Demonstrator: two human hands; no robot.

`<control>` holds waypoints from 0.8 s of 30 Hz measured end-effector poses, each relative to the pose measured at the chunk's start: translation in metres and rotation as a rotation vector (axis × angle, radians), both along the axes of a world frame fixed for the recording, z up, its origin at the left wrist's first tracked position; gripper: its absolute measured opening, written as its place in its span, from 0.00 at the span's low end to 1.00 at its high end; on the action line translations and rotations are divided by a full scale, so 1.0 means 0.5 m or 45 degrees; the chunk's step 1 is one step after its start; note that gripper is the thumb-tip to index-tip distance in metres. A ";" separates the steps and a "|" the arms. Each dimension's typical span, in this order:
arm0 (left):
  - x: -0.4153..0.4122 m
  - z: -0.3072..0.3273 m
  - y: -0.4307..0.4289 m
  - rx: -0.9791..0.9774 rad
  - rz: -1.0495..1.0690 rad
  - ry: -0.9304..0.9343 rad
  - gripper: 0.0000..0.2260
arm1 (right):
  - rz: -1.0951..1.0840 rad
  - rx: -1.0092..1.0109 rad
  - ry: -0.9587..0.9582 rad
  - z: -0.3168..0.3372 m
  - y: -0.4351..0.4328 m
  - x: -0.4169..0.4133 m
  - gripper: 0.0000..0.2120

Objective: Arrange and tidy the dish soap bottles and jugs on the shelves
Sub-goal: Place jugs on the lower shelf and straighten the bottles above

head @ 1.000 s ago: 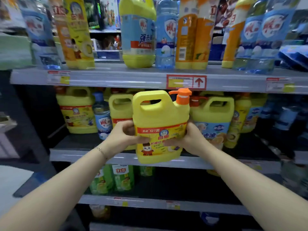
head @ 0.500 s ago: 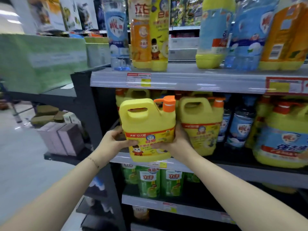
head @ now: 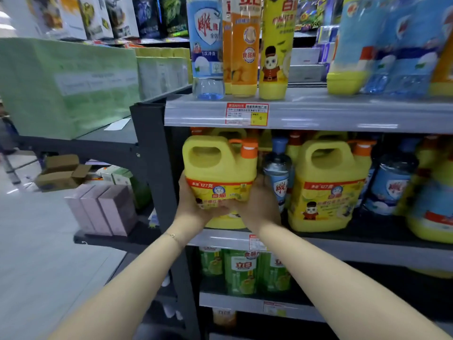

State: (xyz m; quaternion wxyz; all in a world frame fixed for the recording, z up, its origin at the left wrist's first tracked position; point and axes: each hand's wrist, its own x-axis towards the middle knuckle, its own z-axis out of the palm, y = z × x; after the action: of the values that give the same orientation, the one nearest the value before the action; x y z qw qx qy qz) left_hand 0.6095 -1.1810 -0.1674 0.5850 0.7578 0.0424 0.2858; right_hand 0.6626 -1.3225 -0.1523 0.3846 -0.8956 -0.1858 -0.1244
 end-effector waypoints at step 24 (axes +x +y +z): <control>0.026 -0.064 -0.035 0.783 0.658 -0.008 0.43 | -0.185 -0.478 -0.082 0.098 -0.063 0.045 0.23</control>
State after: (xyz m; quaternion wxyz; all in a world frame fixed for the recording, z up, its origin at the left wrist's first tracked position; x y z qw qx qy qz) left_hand 0.6224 -1.1984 -0.1997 0.2401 0.8610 0.1421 0.4252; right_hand 0.6853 -1.3539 -0.1032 0.1949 -0.9581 -0.1528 -0.1436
